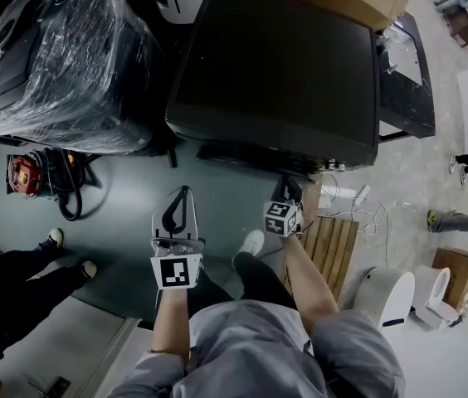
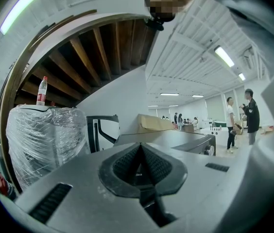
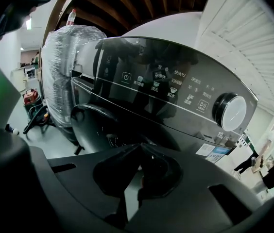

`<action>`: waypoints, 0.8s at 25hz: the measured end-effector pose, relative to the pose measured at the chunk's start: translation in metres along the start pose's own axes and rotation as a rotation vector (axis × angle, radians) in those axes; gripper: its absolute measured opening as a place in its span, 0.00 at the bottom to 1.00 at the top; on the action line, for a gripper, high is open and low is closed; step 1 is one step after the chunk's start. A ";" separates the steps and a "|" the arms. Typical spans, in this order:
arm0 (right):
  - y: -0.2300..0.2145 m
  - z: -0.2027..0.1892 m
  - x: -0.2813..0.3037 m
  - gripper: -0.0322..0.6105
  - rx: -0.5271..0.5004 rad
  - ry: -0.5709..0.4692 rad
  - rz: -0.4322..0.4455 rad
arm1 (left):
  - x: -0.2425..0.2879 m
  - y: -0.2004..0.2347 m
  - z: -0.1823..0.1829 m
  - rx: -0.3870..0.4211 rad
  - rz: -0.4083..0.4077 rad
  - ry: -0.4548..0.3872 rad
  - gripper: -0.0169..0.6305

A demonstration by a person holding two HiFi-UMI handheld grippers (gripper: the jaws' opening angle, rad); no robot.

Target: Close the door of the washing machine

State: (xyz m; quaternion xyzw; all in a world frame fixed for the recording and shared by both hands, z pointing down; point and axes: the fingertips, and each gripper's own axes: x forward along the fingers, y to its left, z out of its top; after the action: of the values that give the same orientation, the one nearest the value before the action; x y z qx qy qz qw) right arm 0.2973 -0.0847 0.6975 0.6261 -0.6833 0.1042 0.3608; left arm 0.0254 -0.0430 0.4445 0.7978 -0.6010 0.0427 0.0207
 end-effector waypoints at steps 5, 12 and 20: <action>-0.006 0.014 -0.014 0.05 0.026 -0.062 0.003 | 0.000 -0.009 -0.001 -0.018 -0.018 0.003 0.03; -0.008 0.063 -0.059 0.05 0.080 -0.225 0.013 | 0.000 -0.015 0.004 -0.024 -0.043 -0.015 0.03; 0.017 -0.030 -0.058 0.05 0.099 -0.033 0.028 | -0.011 -0.014 -0.001 -0.017 -0.045 -0.003 0.03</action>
State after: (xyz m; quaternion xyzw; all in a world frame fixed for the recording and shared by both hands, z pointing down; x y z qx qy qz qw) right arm 0.2897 -0.0181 0.6881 0.6352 -0.6919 0.1325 0.3165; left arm 0.0358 -0.0281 0.4448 0.8109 -0.5835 0.0360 0.0274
